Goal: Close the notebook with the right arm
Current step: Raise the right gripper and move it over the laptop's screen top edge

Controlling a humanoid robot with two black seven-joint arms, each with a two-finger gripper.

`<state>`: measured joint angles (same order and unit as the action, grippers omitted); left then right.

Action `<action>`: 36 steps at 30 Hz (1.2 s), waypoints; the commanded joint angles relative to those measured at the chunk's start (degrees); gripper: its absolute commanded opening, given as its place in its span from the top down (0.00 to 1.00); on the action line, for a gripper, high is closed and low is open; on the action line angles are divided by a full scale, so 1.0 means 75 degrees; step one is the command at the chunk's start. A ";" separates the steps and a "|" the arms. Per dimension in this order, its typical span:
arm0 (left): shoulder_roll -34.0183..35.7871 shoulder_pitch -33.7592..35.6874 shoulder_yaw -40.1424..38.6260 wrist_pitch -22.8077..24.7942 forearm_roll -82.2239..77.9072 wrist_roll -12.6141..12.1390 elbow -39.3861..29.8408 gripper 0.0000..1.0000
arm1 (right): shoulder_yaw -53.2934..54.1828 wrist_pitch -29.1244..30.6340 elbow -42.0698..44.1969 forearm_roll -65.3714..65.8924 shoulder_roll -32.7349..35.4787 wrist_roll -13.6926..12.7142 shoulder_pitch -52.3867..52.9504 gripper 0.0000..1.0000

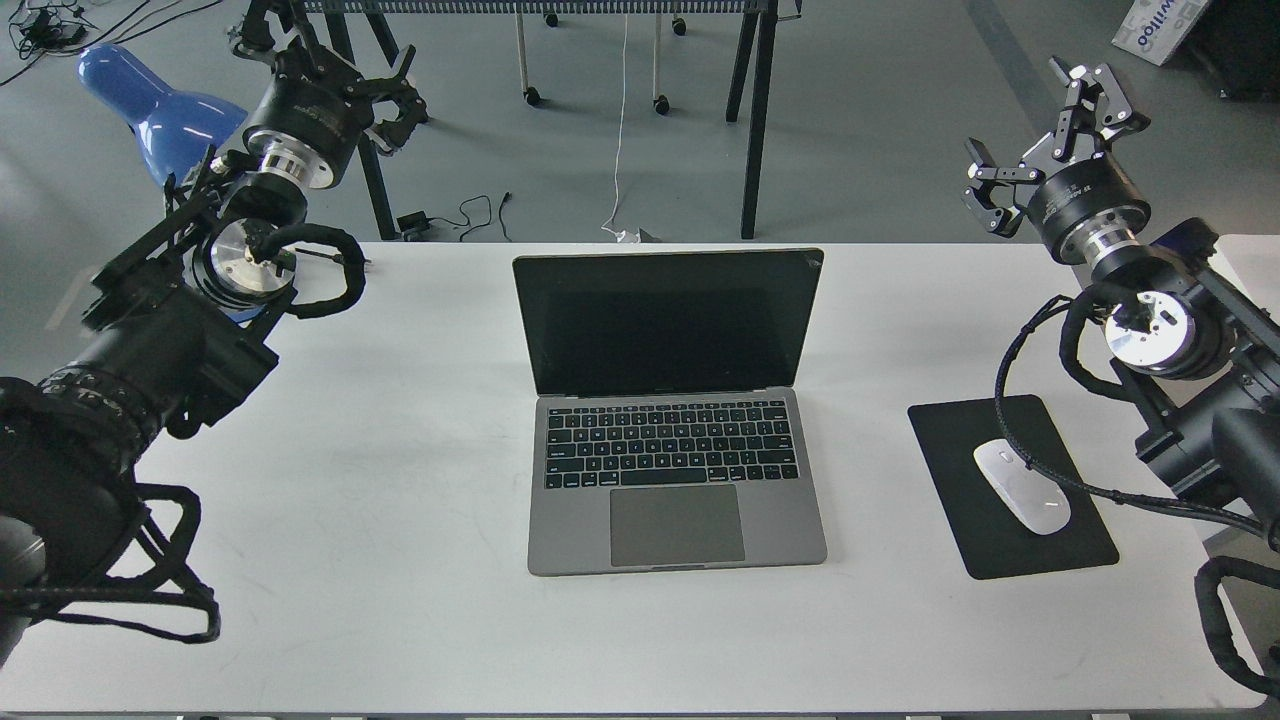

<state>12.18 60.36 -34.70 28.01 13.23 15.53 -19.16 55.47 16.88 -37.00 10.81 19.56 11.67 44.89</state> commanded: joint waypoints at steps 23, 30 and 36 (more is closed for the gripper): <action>0.0005 -0.0056 -0.0096 -0.0001 0.0018 0.0168 0.0012 0.00 | -0.1676 -0.0047 0.0175 0.0082 -0.1013 -0.0067 0.0847 0.00; 0.0017 -0.0067 -0.0095 -0.0001 0.0018 0.0156 0.0012 0.00 | -0.2439 -0.0117 0.0175 0.0093 -0.1623 -0.0067 0.0894 0.00; 0.0029 -0.0067 -0.0095 -0.0001 0.0018 0.0168 0.0012 0.00 | -0.2779 -0.0117 0.0094 0.0093 -0.1670 -0.0079 0.0894 0.00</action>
<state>12.42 59.86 -35.41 28.01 13.36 16.76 -19.07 35.96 15.98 -35.81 11.53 7.08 11.13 51.54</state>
